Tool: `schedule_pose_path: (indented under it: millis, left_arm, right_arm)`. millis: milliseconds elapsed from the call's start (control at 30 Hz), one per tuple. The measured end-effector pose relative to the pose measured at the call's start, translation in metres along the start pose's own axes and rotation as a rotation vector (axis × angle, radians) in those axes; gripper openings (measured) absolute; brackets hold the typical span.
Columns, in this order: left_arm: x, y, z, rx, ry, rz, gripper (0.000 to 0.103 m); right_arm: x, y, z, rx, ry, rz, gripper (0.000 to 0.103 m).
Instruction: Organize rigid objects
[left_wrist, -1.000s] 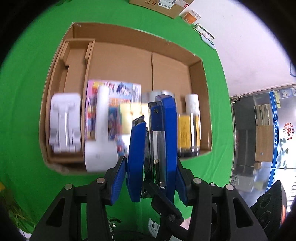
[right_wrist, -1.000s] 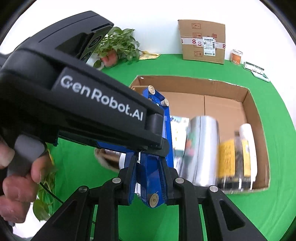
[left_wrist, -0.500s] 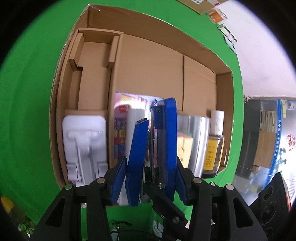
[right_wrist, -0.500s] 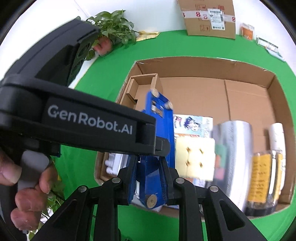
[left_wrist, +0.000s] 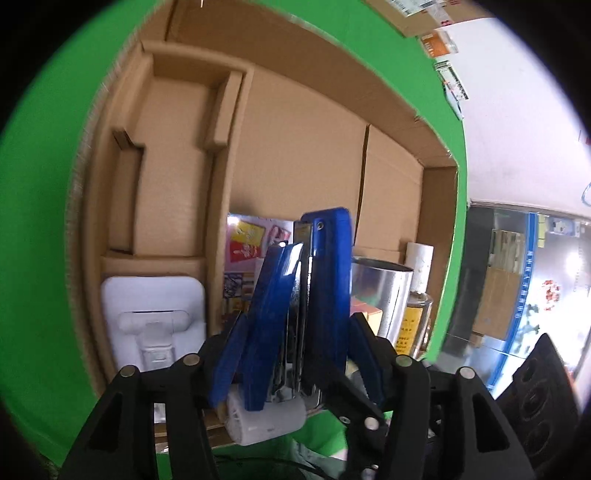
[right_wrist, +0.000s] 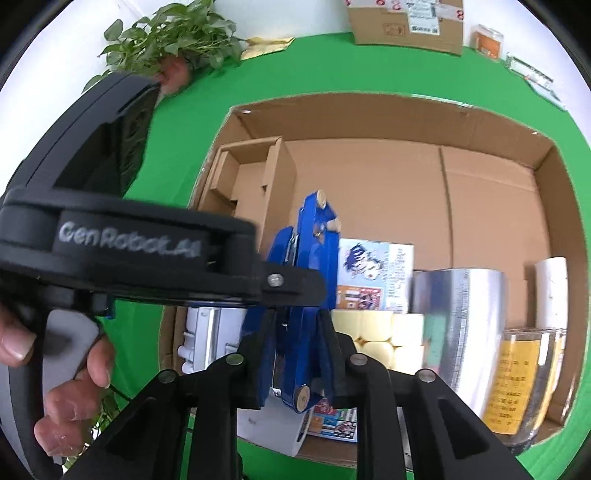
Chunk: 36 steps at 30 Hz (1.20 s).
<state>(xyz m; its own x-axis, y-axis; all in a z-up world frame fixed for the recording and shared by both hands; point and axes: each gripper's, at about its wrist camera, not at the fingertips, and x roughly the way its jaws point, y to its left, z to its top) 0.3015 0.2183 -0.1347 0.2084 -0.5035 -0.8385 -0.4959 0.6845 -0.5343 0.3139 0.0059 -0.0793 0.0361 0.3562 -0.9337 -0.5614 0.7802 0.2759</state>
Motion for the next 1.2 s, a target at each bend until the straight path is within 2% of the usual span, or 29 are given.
schedule_pose_path:
  millis: [33,100,133,167,200,300,367,467,533,667,767,833,1033,1200]
  left_arm:
    - [-0.008,-0.004,-0.002,0.023,-0.041,0.029,0.056]
    - [-0.034,-0.016,-0.014,0.100,-0.172,0.114,0.058]
    - [-0.049,-0.023,-0.023,0.143,-0.236,0.156,0.060]
    - [-0.057,-0.028,-0.029,0.166,-0.275,0.181,0.068]
    - [-0.074,-0.034,-0.043,0.199,-0.354,0.225,0.076]
    - [-0.104,-0.043,-0.078,0.241,-0.506,0.307,0.079]
    - [-0.114,-0.047,-0.098,0.253,-0.546,0.353,0.079]
    - [-0.120,-0.049,-0.125,0.244,-0.566,0.405,0.079]
    - [-0.123,-0.051,-0.142,0.217,-0.570,0.395,0.079]
    - [-0.117,-0.069,-0.177,0.197,-0.582,0.421,0.082]
    - [-0.111,-0.079,-0.192,0.183,-0.580,0.402,0.087]
    - [-0.108,-0.089,-0.204,0.181,-0.574,0.400,0.087]
    - [-0.098,-0.118,-0.243,0.200,-0.621,0.436,0.091]
    - [-0.090,-0.134,-0.269,0.179,-0.638,0.412,0.091]
  right_arm:
    - [-0.006,0.001,-0.001,-0.008,-0.016,-0.003,0.034]
    - [-0.022,-0.003,-0.005,-0.012,-0.048,-0.030,0.072]
    - [-0.033,-0.007,-0.009,-0.007,-0.078,-0.047,0.080]
    - [-0.039,-0.008,-0.011,-0.006,-0.101,-0.057,0.089]
    - [-0.050,-0.010,-0.017,-0.010,-0.131,-0.074,0.091]
    - [-0.086,-0.015,-0.043,-0.028,-0.158,-0.137,0.094]
    - [-0.099,-0.021,-0.051,-0.012,-0.150,-0.168,0.094]
    - [-0.111,-0.032,-0.061,0.030,-0.139,-0.178,0.094]
    - [-0.127,-0.035,-0.074,0.040,-0.150,-0.182,0.094]
    - [-0.155,-0.037,-0.095,0.031,-0.157,-0.193,0.094]
    - [-0.180,-0.036,-0.115,-0.001,-0.172,-0.194,0.094]
    - [-0.194,-0.037,-0.127,-0.015,-0.180,-0.199,0.095]
    - [-0.234,-0.049,-0.167,-0.024,-0.216,-0.224,0.095]
    - [-0.263,-0.060,-0.193,-0.024,-0.251,-0.234,0.095]
